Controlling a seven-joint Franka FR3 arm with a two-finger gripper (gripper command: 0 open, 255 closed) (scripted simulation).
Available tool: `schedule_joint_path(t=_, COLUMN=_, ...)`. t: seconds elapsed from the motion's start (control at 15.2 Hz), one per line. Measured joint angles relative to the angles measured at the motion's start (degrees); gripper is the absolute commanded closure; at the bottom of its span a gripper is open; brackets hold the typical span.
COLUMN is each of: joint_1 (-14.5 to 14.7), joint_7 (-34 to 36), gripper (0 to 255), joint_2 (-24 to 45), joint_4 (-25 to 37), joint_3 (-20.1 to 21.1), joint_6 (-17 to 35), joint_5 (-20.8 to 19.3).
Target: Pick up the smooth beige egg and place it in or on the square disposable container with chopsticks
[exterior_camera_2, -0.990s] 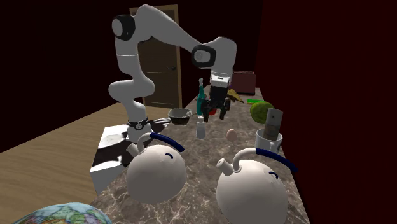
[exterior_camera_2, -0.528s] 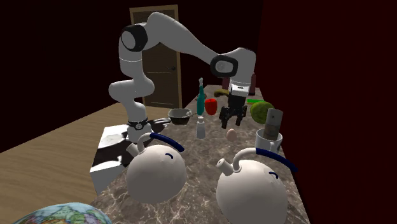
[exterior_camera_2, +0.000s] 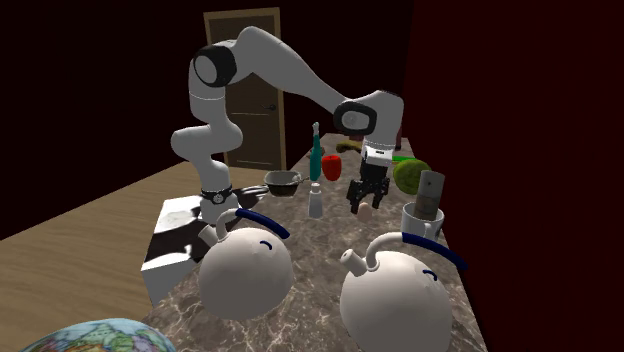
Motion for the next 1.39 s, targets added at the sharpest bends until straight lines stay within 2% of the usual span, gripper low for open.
schedule_joint_path(t=0.46, joint_1=0.07, joint_7=0.27, gripper=0, joint_2=0.50, joint_4=-0.48, joint_3=-0.20, joint_6=0.90, joint_5=-0.39)
schedule_joint_path(t=0.53, joint_1=0.07, joint_7=0.27, gripper=255, joint_2=0.50, joint_4=-0.48, joint_3=-0.20, joint_6=0.90, joint_5=-0.39)
schedule_joint_path(t=1.39, joint_1=-0.17, joint_7=-0.24, gripper=255, joint_2=-0.35, joint_4=-0.03, joint_3=0.09, joint_6=-0.21, joint_5=0.21)
